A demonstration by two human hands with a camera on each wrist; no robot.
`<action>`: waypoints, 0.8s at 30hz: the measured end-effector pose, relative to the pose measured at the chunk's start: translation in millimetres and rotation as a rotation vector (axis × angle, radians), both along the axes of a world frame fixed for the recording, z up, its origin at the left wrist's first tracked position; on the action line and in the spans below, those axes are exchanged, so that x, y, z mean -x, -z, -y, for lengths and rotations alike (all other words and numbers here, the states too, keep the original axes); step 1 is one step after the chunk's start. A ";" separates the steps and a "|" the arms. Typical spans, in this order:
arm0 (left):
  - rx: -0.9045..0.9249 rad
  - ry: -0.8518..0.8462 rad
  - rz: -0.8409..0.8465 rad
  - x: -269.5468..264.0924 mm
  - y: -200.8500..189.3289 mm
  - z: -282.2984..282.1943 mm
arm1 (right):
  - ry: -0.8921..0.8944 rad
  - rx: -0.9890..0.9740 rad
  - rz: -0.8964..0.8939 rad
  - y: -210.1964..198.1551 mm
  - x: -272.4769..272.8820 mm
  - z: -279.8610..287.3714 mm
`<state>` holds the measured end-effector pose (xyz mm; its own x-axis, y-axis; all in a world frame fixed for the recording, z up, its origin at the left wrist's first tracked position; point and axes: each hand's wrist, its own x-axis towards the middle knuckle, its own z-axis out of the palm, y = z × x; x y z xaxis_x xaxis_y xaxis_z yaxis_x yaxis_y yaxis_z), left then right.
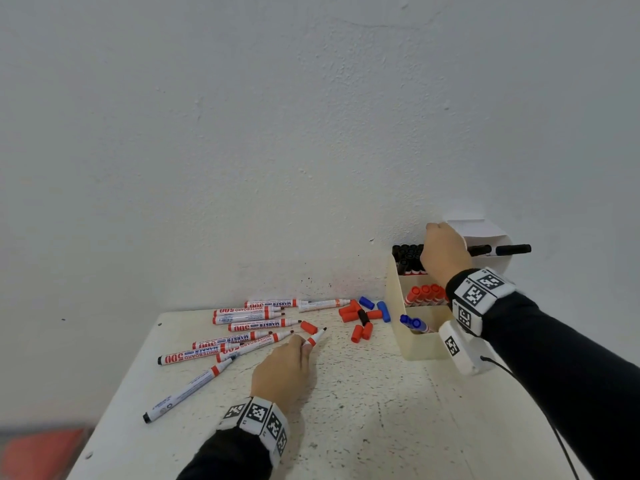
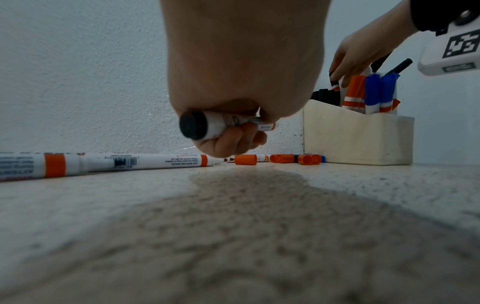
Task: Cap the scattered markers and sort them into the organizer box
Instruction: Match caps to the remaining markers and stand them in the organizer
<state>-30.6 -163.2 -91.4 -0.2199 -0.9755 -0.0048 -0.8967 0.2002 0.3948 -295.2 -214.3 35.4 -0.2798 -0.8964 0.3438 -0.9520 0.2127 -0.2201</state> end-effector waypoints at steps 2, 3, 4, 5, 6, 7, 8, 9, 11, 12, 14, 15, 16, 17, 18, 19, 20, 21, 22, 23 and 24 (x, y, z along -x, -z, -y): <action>-0.005 0.002 -0.002 1.1 -0.4 -0.2 | 0.033 0.027 0.041 3.4 0.4 1.8; -0.005 0.003 -0.004 1.2 -0.6 -0.3 | 0.048 0.046 0.100 3.0 1.6 2.6; -0.002 0.004 -0.003 1.1 -0.9 -0.9 | 0.055 0.067 0.145 1.6 3.0 3.6; -0.001 0.005 -0.004 1.3 -0.9 -1.1 | 0.057 0.093 0.168 -1.1 4.3 4.6; 0.001 0.006 -0.003 1.4 -0.9 -1.3 | 0.052 0.124 0.174 -3.9 5.6 5.9; 0.001 0.005 -0.002 1.2 -0.6 -1.1 | 0.045 0.152 0.170 -6.3 6.2 6.9; 0.001 0.002 -0.001 1.2 -0.6 -1.1 | 0.044 0.166 0.162 -7.8 5.8 7.9; 0.002 0.000 0.001 1.2 -0.5 -0.8 | 0.054 0.154 0.156 -8.2 4.9 8.4; 0.001 -0.001 0.010 1.9 -0.2 -0.8 | 0.088 0.090 0.151 -5.8 3.0 8.3; -0.002 0.000 0.012 2.3 -0.4 -1.2 | 0.096 0.064 0.136 -4.3 2.1 8.5; -0.004 0.007 0.012 2.5 -1.2 -1.9 | 0.094 0.024 0.084 -4.2 -0.1 10.4; -0.005 0.009 0.013 2.3 -1.2 -1.7 | 0.093 0.013 0.071 -5.5 -0.7 12.5; -0.007 0.009 0.018 2.3 -0.9 -1.1 | 0.093 0.011 0.086 -7.5 -0.8 14.7; -0.010 0.006 0.022 2.5 -0.8 -0.5 | 0.091 0.013 0.118 -9.5 0.1 16.7; -0.014 0.003 0.025 2.4 -0.8 -0.6 | 0.085 0.021 0.152 -10.7 1.8 18.5; -0.017 0.001 0.022 2.5 -0.8 -0.5 | 0.077 0.039 0.177 -12.3 4.1 19.8; -0.017 0.003 0.018 2.4 -0.7 -0.4 | 0.062 0.072 0.194 -14.5 6.1 20.7; -0.017 0.006 0.015 1.9 -0.3 -0.3 | 0.043 0.116 0.210 -17.6 7.5 20.8; -0.018 0.006 0.014 1.6 -0.2 -0.5 | 0.022 0.169 0.226 -21.8 8.0 20.3; -0.019 0.004 0.014 1.4 0.0 -0.4 | 0.002 0.228 0.232 -27.1 7.5 19.7; -0.021 0.002 0.014 1.5 0.2 -0.4 | -0.015 0.287 0.224 -32.6 6.4 18.8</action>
